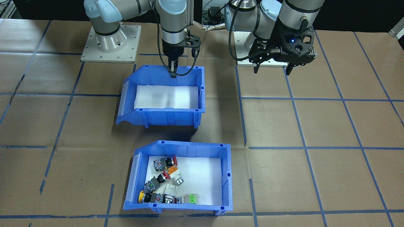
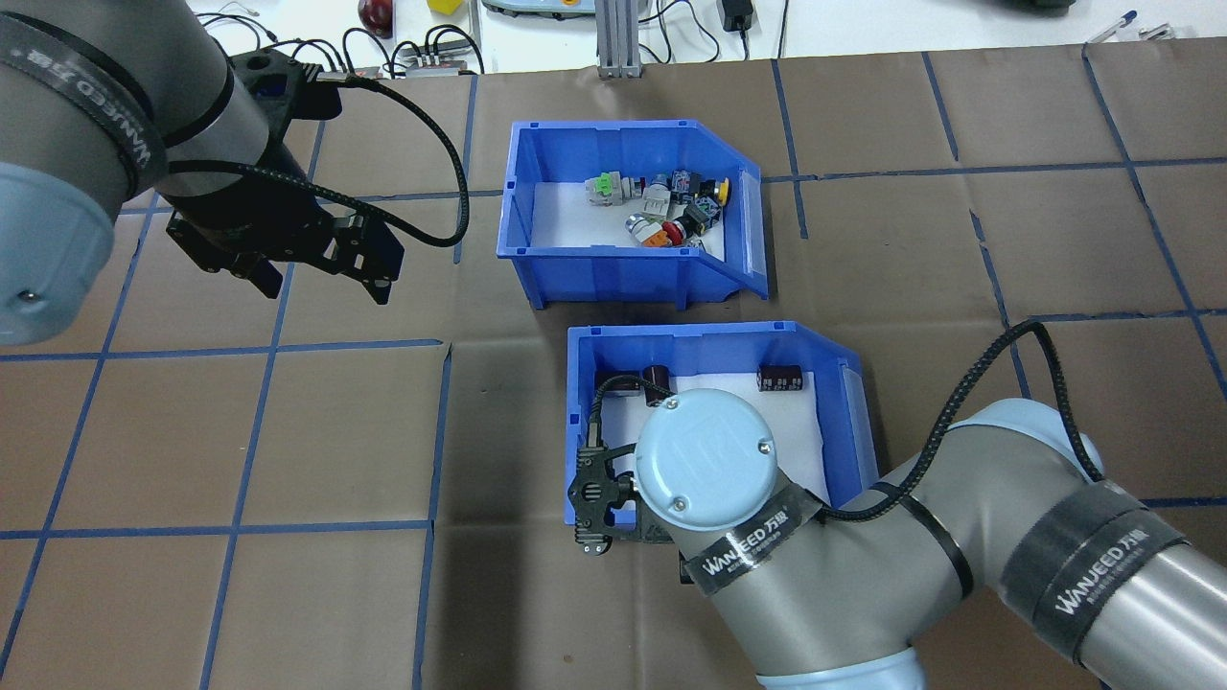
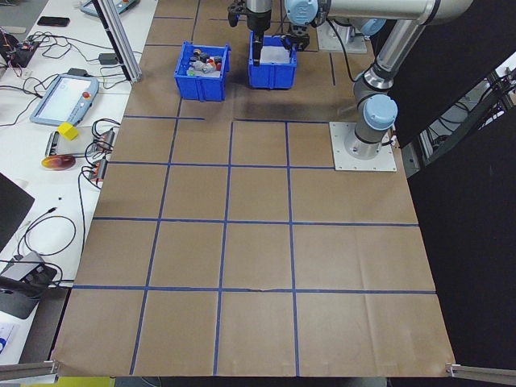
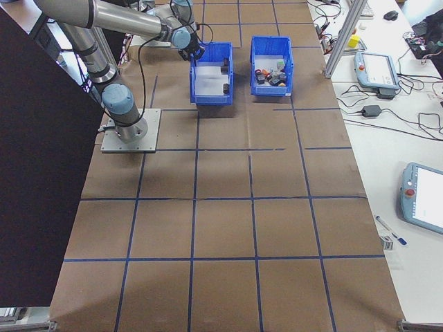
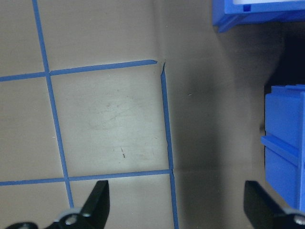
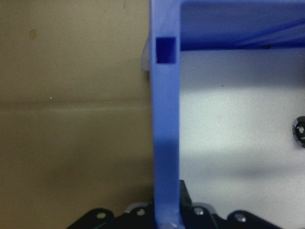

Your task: Place button box in front

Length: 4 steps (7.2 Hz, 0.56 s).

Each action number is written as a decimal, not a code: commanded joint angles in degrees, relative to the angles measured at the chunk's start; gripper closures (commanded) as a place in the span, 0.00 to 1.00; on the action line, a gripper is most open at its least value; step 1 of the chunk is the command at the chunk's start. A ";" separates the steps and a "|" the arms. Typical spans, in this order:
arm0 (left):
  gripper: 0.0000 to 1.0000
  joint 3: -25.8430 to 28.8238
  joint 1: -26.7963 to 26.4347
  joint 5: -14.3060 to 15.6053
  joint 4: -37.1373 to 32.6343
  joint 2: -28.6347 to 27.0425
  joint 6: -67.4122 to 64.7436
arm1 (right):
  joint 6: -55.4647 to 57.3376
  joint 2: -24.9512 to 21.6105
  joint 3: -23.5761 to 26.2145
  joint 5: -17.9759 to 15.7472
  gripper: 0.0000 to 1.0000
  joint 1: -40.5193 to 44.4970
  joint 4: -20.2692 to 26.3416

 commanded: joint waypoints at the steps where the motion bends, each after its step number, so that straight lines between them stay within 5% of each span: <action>1: 0.02 -0.49 1.11 -0.02 0.30 0.26 1.71 | 1.69 1.43 -0.15 -0.10 0.47 0.55 -1.71; 2: 0.02 -0.41 1.11 -0.11 0.82 0.26 6.34 | 2.83 1.00 -0.50 -0.10 0.02 0.55 -1.71; 4: 0.01 -0.41 0.67 -1.24 0.74 0.35 5.69 | 2.93 -1.28 -3.56 -0.28 0.00 0.37 2.30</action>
